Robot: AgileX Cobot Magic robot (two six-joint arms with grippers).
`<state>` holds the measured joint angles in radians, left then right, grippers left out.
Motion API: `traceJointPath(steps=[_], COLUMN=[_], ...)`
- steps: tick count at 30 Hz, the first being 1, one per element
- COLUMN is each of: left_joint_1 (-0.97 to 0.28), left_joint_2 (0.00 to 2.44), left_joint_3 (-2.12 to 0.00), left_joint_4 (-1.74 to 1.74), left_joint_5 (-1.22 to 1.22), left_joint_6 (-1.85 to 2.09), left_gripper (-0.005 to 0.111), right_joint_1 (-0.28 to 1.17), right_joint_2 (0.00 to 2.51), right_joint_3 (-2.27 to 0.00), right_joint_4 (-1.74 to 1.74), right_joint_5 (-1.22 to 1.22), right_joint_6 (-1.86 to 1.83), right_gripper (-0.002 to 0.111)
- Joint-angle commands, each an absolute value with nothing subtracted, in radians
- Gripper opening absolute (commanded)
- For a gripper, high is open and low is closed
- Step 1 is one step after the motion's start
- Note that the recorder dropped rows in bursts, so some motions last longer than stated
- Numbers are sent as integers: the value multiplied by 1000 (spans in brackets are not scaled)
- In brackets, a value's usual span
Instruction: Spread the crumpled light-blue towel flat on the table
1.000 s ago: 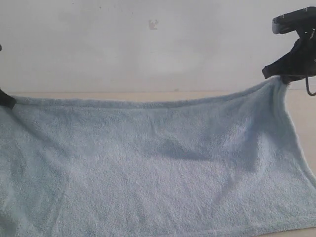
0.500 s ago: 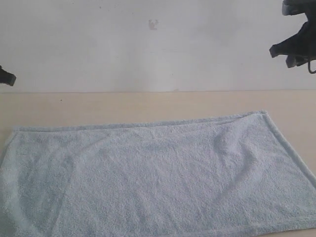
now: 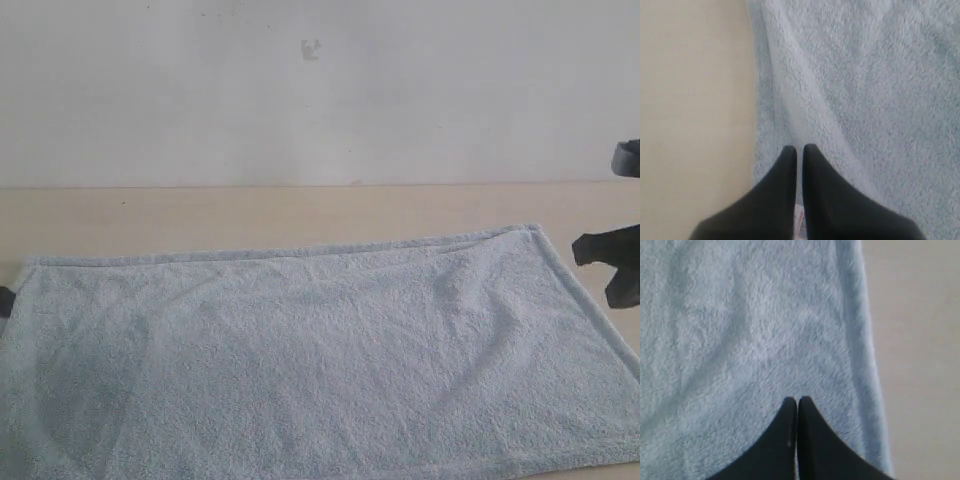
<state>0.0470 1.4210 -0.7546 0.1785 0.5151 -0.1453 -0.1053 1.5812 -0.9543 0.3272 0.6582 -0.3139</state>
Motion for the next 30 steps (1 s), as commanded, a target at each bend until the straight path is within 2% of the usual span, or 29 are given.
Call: traceJointPath(steps=[1, 4, 10, 15, 21, 30], left_joint_1=[49, 49, 49, 49, 49, 49], left_joint_2=[1412, 1414, 1476, 1570, 1580, 1580], left_joint_3=[-704, -689, -686, -651, -651, -640], left_joint_4=[146, 146, 146, 100, 71, 102], left_joint_5=[512, 500, 489, 417, 395, 412], left_joint_6=[-141, -141, -141, -141, -137, -137], left_gripper=[4, 4, 4, 4, 4, 4], right_joint_1=[-107, -107, -107, -86, 24, 24], right_joint_2=[1475, 1339, 1132, 1125, 1125, 1125], right_joint_3=[-843, -768, -663, -651, -651, -651], right_joint_4=[540, 666, 688, 708, 708, 708], right_joint_5=[610, 555, 491, 478, 451, 441], right_joint_6=[-419, -533, -537, -547, -587, -587], right_gripper=[0, 0, 0, 0, 0, 0])
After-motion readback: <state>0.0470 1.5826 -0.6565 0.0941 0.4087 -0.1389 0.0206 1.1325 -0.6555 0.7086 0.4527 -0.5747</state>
